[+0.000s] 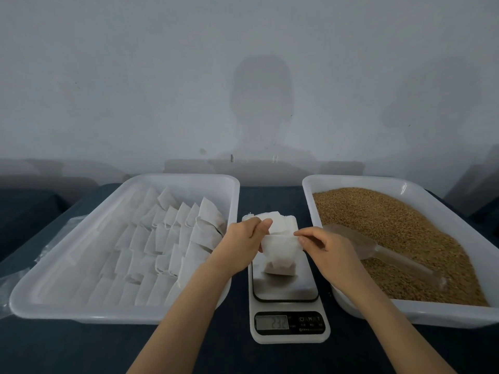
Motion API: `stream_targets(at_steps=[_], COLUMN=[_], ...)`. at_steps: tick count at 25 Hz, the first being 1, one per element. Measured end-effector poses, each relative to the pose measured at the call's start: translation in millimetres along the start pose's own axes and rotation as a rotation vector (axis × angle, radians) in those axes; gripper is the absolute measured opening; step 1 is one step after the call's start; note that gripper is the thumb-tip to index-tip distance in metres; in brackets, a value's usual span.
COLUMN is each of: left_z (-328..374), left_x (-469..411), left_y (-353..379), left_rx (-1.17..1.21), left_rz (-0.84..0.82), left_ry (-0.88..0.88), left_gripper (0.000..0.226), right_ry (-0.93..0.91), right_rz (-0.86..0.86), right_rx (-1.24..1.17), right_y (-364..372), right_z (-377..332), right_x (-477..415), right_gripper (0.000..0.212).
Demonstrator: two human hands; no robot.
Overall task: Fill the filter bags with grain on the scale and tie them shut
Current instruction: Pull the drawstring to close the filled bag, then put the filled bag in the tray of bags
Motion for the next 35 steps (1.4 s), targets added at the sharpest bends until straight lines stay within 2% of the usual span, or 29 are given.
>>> stream_targets(at_steps=[3, 7, 11, 14, 16, 19, 24, 27, 28, 31, 32, 34, 35], left_z=[2.9, 4.8, 10.5, 8.7, 7.4, -10.8, -89.3, -138.0, -151.6, -176.3, -179.9, -186.3, -188.8], left_x=[4.1, 7.4, 7.0, -4.3, -20.6, -56.6, -104.9, -118.2, -122.5, -139.4, -143.6, -149.3, -150.2], left_y=[0.8, 6.3, 9.6, -5.7, -29.8, -78.2, -145.9, -155.5, -154.0, -147.5, -146.9, -145.5, -145.4], left_rx=[-0.026, -0.064, -0.157, -0.053, 0.045, 0.182, 0.103, -0.043, -0.092, -0.182, -0.213, -0.307, -0.361], left_rz=[-0.068, -0.193, -0.23, -0.252, -0.198, 0.03, 0.45, 0.5, 0.481, 0.417, 0.397, 0.319, 0.273], left_ry=[-0.007, -0.015, 0.016, -0.048, -0.123, -0.24, -0.424, -0.533, -0.56, -0.575, -0.583, -0.6, -0.615], left_gripper=[0.026, 0.032, 0.009, 0.031, 0.024, 0.019, 0.015, 0.024, 0.027, 0.025, 0.022, 0.014, 0.014], right_ry=[0.005, -0.001, -0.01, 0.05, 0.094, 0.106, 0.119, 0.142, 0.137, 0.114, 0.096, 0.111, 0.162], right_rz=[-0.031, -0.071, -0.079, -0.034, -0.023, -0.049, -0.065, -0.133, -0.111, 0.287, 0.263, -0.107, -0.167], right_rx=[-0.016, -0.027, -0.092, -0.167, -0.174, -0.17, -0.126, -0.163, -0.135, -0.114, -0.039, -0.036, -0.064], right_y=[2.0, 2.5, -0.1, -1.8, -2.4, -1.3, -0.3, 6.1, 13.4, 8.0, 7.8, 17.0, 14.0], right_z=[0.4, -2.7, -9.9, -6.8, -1.8, 1.9, -0.4, 7.7, -0.3, -6.2, -5.9, -7.4, -1.3], right_x=[0.7, 2.2, 2.8, 1.2, 0.0, -0.5, -1.7, -0.6, -3.1, -9.5, -9.2, -9.0, -8.0], right_gripper=[0.01, 0.009, 0.014, 0.015, 0.018, 0.02, 0.021, 0.024, 0.027, 0.05, 0.052, 0.032, 0.028])
Point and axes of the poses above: each hand's wrist, its own x-axis away from the middle knuckle, its own y-axis out of the palm, z = x × y, the point moved 5 cm from there along -x, towards the middle knuckle, and after that the axes turned 6 degrees about z, right-handed, at the moved point
